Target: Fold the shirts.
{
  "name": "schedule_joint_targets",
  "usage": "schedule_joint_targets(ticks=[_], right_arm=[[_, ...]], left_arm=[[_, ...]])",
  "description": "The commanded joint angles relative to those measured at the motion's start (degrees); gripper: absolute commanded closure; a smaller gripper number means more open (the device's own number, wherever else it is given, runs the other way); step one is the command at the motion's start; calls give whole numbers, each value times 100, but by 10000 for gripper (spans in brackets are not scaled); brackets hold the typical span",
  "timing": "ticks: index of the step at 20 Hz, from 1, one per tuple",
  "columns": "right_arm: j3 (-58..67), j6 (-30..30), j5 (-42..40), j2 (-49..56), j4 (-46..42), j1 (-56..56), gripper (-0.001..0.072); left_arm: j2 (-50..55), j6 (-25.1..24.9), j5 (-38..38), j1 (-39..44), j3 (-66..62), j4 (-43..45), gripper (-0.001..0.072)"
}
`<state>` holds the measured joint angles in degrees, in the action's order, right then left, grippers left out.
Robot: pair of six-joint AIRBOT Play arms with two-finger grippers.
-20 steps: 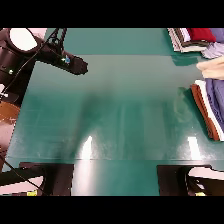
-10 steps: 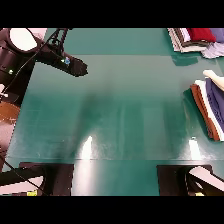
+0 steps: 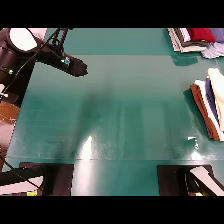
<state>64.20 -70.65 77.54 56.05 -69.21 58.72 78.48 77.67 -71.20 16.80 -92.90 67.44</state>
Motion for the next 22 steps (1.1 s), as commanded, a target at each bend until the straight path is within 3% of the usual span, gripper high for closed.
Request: schedule_joint_targets(ticks=[1, 5, 10, 11, 14, 22], right_arm=[[-63, -282, -203, -227, 531, -234, 139], [-63, -284, -240, -256, 1996, -1436, 140], [-63, -282, -317, 22, 2264, -3560, 144], [-63, -282, -354, 120, 2264, -3936, 175], [-63, -280, -457, 363, 2264, -4767, 683], [-63, -278, -446, 647, 2267, -5287, 695]], left_arm=[[4, -9, 2, 0, 0, 0, 681], [2, -9, -39, 0, 0, 2, 681], [2, -4, -125, 0, 0, -2, 681], [2, -4, -122, 0, 0, -4, 681], [2, -4, -122, 0, 0, -11, 681], [2, -4, -122, 0, 0, -17, 681]])
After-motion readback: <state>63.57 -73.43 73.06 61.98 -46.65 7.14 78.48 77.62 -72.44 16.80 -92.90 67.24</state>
